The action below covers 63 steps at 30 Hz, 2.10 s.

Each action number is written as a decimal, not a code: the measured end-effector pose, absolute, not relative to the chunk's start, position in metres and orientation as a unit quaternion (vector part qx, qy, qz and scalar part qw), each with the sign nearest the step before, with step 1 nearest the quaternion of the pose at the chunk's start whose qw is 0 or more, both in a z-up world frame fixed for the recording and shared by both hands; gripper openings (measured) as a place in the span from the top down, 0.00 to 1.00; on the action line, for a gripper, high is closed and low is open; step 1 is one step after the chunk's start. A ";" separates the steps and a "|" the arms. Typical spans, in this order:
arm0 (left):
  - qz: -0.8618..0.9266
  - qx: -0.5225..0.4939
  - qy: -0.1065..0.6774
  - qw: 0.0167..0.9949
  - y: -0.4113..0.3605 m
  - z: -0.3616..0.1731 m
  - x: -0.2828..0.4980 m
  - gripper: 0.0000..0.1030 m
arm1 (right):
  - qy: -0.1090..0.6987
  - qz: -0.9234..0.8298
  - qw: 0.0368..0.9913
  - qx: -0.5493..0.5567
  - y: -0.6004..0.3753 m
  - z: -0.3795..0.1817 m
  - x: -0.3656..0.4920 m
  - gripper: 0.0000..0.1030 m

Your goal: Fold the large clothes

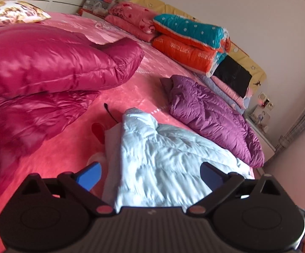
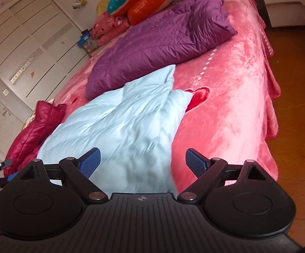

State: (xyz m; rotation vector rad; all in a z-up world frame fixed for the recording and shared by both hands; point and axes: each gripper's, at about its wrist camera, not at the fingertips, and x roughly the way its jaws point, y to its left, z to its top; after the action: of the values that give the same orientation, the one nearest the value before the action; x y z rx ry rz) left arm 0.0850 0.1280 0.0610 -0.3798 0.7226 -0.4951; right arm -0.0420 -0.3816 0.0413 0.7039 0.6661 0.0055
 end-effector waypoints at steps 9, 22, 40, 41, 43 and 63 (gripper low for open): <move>-0.245 -0.216 0.399 0.857 0.126 0.030 0.148 0.07 | 0.360 0.070 0.858 0.361 -0.379 0.013 0.027 0.00; -0.311 -0.225 0.507 0.772 0.082 0.005 0.204 0.02 | 0.372 0.112 0.795 0.466 -0.374 0.002 0.070 0.00; -0.309 -0.167 0.509 0.786 0.034 0.065 0.191 0.80 | 0.427 0.023 0.853 0.301 -0.328 0.077 0.078 0.54; -0.311 -0.167 0.506 0.787 0.032 0.072 0.191 0.82 | 0.423 0.016 0.863 0.276 -0.323 0.086 0.076 0.56; -0.317 -0.167 0.501 0.788 0.024 0.087 0.193 0.83 | 0.413 0.004 0.879 0.237 -0.316 0.101 0.073 0.59; -0.431 -0.046 0.272 0.859 -0.186 0.206 0.342 0.81 | 0.203 -0.120 0.965 0.112 -0.452 0.223 0.125 0.63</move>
State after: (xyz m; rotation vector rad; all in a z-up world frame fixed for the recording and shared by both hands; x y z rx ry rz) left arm 0.3422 -0.1859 0.2060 -0.0966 0.5718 -0.9046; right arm 0.1245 -0.4524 0.2227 0.2265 0.4100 -0.2429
